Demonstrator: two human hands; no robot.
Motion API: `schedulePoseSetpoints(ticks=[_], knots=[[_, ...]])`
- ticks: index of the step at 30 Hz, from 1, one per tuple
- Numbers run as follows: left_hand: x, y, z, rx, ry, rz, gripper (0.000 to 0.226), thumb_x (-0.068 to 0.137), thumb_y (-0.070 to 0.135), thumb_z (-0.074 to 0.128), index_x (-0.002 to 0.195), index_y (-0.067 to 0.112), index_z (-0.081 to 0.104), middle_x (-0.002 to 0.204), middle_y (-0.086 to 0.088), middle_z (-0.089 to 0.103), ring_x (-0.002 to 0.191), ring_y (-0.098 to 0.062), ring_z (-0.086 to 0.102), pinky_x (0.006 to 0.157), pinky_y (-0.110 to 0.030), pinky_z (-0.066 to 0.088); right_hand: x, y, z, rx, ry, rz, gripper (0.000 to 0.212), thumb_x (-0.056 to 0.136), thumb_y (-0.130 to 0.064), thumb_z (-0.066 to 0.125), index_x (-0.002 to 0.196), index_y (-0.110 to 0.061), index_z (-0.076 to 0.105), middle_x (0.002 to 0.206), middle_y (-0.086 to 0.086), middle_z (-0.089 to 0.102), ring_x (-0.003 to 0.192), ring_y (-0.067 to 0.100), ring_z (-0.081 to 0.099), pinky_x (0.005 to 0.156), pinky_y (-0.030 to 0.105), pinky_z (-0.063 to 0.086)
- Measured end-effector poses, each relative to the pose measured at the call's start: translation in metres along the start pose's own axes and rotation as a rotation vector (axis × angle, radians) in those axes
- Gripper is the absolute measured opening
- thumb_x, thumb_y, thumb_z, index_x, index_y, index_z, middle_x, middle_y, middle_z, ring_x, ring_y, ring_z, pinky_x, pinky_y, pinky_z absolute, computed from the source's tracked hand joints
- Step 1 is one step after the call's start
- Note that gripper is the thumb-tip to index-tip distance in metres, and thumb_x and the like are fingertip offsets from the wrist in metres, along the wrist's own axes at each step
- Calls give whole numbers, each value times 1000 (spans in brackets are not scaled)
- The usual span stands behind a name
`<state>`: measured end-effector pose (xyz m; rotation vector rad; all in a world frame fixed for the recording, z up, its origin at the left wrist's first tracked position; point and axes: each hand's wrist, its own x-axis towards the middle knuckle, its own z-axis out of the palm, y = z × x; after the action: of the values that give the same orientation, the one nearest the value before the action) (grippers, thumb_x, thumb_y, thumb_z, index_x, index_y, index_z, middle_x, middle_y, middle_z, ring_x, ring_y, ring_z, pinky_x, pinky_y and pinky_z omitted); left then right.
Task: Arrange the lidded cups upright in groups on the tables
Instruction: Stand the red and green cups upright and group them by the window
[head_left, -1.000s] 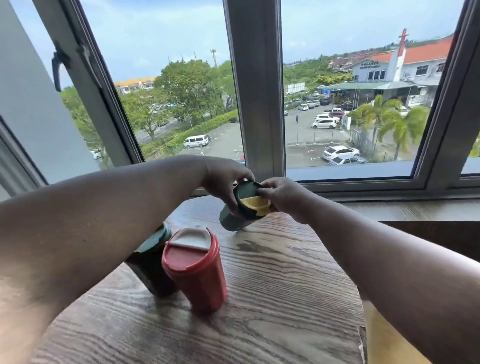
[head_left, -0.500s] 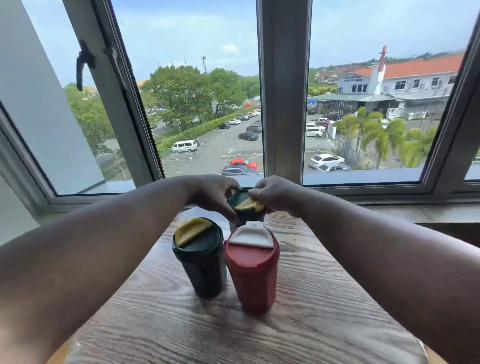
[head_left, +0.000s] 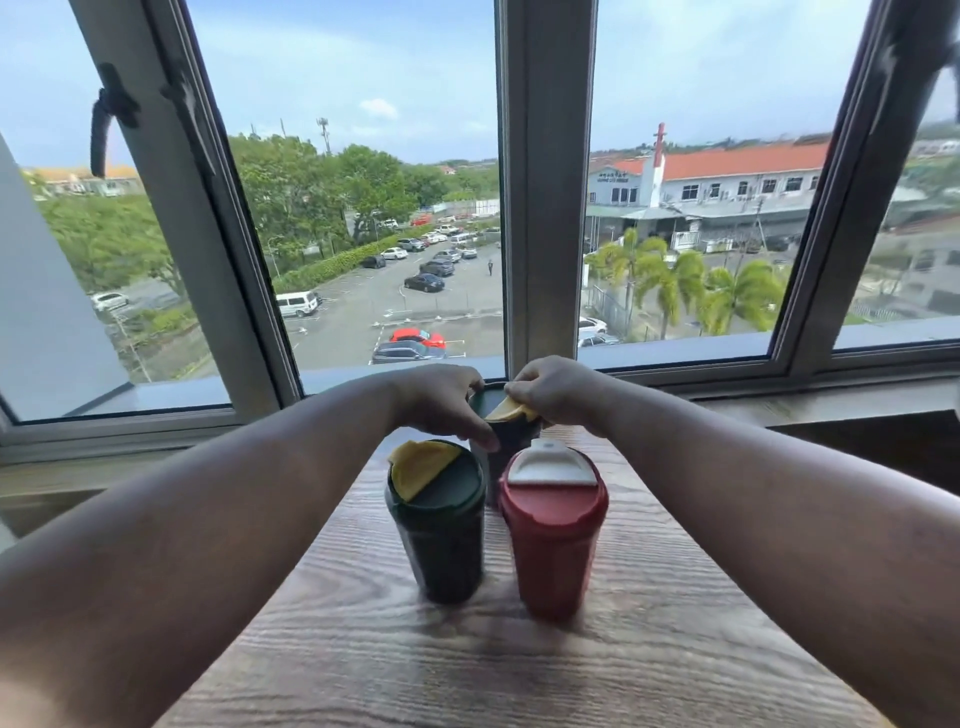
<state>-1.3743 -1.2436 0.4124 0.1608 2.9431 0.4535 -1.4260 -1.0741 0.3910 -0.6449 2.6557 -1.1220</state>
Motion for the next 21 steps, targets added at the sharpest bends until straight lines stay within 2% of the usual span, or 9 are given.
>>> schedulePoseSetpoints(ticks=[2,6,11,17,21], knots=[[0,1,0,1,3,14,58,73,43,84,118,17,59,102,1,68,81,-5,59,65,-21,45,-1,-2,0,2,8,21,31,97,-24,53,99,2,70,97,24,71,74,26,64,77,40,58],[-2,1,1,2,38,26,51,75,42,82,114,16,62,96,1,68,77,-6,58,62,-21,45,-3,-7,2,8,-3,56,32,98,-24,52,101,3,69,85,18,65,71,24,60,65,31,52],[-4,-3,3,-3,73,18,55,71,45,84,113,18,61,95,3,64,78,-5,56,61,-23,43,-3,-12,4,-36,10,73,31,96,-20,52,99,5,70,78,16,64,64,24,58,59,27,49],[-7,-2,1,-36,48,-15,66,71,46,84,125,17,57,100,5,62,83,-5,56,63,-22,43,-5,-13,4,-36,-7,81,32,97,-23,53,99,4,70,77,14,63,65,22,58,62,29,51],[-11,0,0,-44,21,-23,71,74,45,81,133,17,52,108,3,59,92,-13,56,66,-23,42,-7,-17,3,-96,-24,59,35,99,-24,50,102,6,68,85,17,63,72,25,59,70,36,54]])
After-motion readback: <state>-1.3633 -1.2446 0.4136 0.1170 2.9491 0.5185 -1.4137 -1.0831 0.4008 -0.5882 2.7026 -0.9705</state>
